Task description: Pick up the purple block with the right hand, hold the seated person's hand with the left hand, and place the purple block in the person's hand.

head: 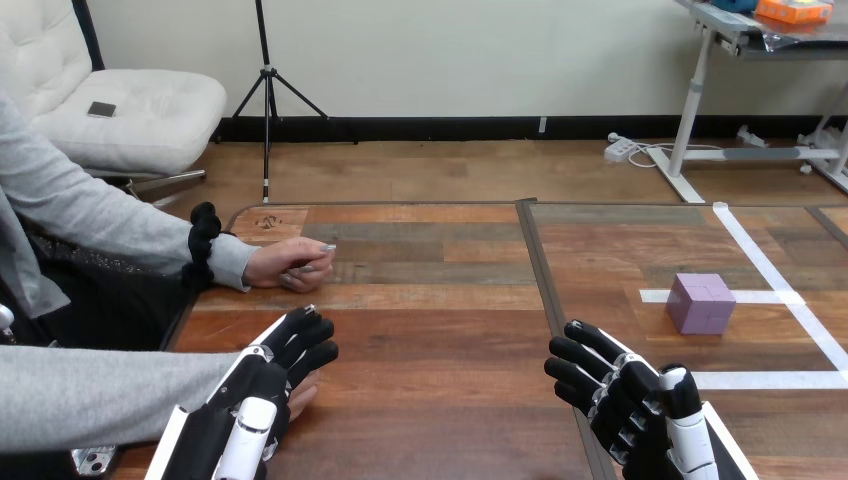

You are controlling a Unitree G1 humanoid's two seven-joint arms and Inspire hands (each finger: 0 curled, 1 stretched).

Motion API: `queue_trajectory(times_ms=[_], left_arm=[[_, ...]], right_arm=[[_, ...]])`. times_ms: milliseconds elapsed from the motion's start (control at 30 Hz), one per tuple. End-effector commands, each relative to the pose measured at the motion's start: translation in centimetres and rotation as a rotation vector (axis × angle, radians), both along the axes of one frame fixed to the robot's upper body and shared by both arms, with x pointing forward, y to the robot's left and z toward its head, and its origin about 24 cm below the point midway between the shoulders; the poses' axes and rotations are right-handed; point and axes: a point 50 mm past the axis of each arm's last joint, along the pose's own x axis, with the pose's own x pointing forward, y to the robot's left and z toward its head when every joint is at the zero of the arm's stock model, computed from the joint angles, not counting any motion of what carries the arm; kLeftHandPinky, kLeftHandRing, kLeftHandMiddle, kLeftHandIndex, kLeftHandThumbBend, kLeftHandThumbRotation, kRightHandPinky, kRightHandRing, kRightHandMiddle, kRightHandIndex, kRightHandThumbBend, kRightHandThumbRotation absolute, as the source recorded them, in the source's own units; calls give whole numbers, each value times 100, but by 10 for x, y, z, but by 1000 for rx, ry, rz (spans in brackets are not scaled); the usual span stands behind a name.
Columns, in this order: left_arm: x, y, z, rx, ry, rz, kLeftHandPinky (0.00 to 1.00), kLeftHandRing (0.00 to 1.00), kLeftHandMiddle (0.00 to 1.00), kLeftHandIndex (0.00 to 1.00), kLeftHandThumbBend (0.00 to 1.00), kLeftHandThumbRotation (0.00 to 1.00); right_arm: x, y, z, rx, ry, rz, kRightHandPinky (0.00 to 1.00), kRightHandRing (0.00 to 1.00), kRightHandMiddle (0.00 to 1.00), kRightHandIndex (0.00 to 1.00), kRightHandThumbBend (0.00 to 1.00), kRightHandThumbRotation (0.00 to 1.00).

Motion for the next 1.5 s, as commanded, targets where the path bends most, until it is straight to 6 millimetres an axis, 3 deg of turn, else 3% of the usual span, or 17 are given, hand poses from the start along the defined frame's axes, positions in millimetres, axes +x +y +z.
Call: queue_trajectory(times_ms=[0,600,900,1467], left_arm=[[10,-3,14,-18,-87,-1,96,85,85,85,51,86],[12,-2,16,-4,-82,-7,95,85,85,84,53,85],[12,-2,16,-8,-85,-12,95,86,86,84,48,86],[13,-4,15,-3,-96,-11,92,85,85,84,47,86]], right_arm=[[11,2,18,-6,-94,12,93,88,87,86,73,93],[13,3,19,-6,-102,16,93,87,86,86,73,92],[14,3,19,-10,-98,22,93,88,87,86,75,93],[14,2,19,-20,-81,5,90,87,86,85,75,91]])
